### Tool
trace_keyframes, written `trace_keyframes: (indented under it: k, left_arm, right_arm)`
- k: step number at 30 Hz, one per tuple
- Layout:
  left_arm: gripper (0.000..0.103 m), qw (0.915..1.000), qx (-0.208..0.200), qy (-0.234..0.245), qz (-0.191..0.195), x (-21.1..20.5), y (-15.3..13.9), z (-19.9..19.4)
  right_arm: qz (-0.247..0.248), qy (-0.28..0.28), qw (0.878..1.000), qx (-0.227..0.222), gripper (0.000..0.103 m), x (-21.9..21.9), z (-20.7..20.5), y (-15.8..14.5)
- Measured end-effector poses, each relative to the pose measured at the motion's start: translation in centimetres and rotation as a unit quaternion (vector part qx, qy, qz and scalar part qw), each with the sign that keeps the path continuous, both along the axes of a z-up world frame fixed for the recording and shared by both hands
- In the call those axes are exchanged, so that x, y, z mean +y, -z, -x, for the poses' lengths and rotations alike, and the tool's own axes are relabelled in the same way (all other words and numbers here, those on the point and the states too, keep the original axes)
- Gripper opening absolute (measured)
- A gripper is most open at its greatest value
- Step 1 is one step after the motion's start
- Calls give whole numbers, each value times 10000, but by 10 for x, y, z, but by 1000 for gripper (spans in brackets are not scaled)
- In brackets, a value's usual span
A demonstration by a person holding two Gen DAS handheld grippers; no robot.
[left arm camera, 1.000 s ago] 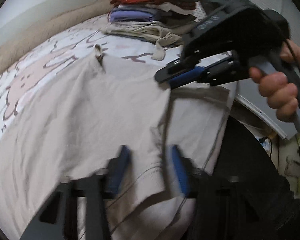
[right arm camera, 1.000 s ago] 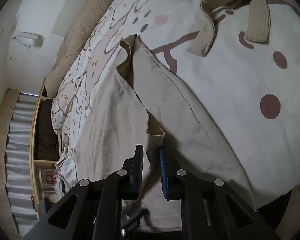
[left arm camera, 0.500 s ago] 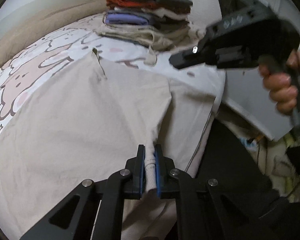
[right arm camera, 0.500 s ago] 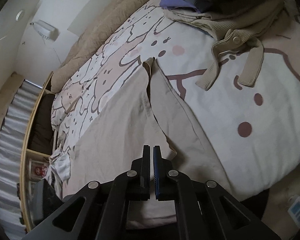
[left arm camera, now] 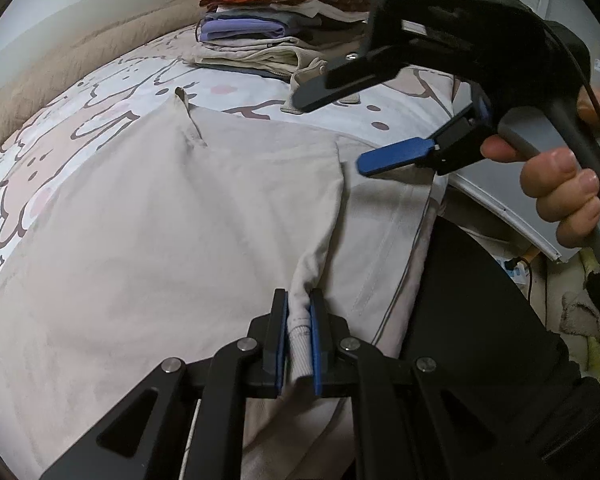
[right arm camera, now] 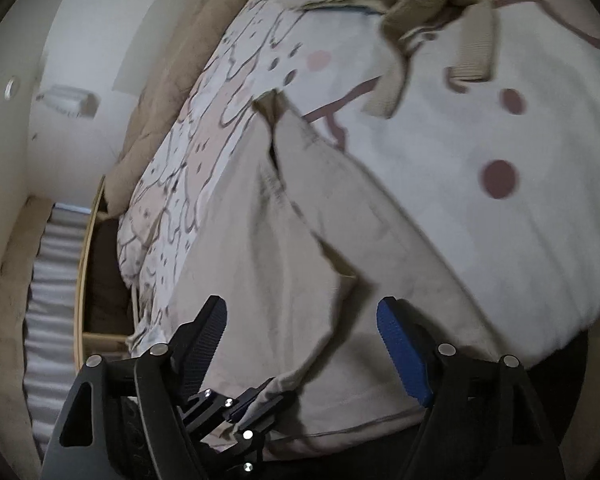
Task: Fold clothes
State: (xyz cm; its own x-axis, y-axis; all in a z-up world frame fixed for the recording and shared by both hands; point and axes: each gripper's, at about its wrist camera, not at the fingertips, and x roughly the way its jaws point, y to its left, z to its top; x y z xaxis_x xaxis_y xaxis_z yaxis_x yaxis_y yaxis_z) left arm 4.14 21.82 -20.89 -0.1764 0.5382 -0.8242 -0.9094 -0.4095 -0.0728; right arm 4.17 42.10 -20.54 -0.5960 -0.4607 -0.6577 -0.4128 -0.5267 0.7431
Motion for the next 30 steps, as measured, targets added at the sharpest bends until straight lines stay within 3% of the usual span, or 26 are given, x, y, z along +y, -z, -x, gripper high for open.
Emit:
trace_keyframes:
  k: [2, 4, 6, 7, 12, 15, 17, 19, 21, 23, 26, 28, 29, 30]
  left_arm:
    - [10, 10000, -23, -14, -35, 0, 0, 0]
    - [10, 10000, -28, -17, -65, -1, -1, 0]
    - [10, 9999, -33, -21, -96, -1, -2, 0]
    - [10, 9999, -35, -23, -111, -2, -2, -1]
    - [11, 9999, -27, 5, -151, -2, -3, -2]
    - [12, 9999, -32, 64, -125, -2, -1, -4]
    - [16, 9998, -59, 95, -145, -5, -2, -6]
    - [29, 9997, -53, 122, -189, -11, -7, -10]
    - [39, 9996, 6, 132, -255, -20, -14, -14]
    - [41, 9994, 57, 92, -318, -31, -22, -17]
    - [41, 9991, 146, -207, -337, -60, -33, -16]
    - [41, 9981, 199, -480, -330, -83, -40, -12]
    - [41, 9969, 186, -693, -318, -98, -42, -8]
    - [41, 9952, 168, -912, -305, -113, -43, -5]
  right_arm:
    - [-114, -158, 9998, -62, 71, -4, 9, 1]
    - [-335, -290, 9988, -204, 53, -7, 19, 5]
    - [-527, -388, 9974, -303, 14, -10, 22, 9]
    - [-622, -436, 9965, -352, 7, -11, 24, 11]
    - [-1001, -356, 9943, -27, 4, -10, 11, -13]
    - [-1215, -397, 9918, -86, 4, -12, 6, -16]
    - [-1372, -458, 9888, -377, 4, -14, 10, -1]
    - [-1250, -362, 9898, -575, 4, -11, 12, 13]
    - [-1123, -243, 9918, -563, 4, -9, 10, 16]
    - [-1074, -188, 9925, -544, 5, -8, 9, 14]
    - [-1196, -238, 9910, -560, 8, -7, 4, 7]
    - [-1314, -151, 9900, -488, 38, -5, -1, -3]
    - [-1375, -71, 9896, -418, 76, -4, -4, -9]
    - [-1437, 10, 9890, -349, 89, -3, -7, -16]
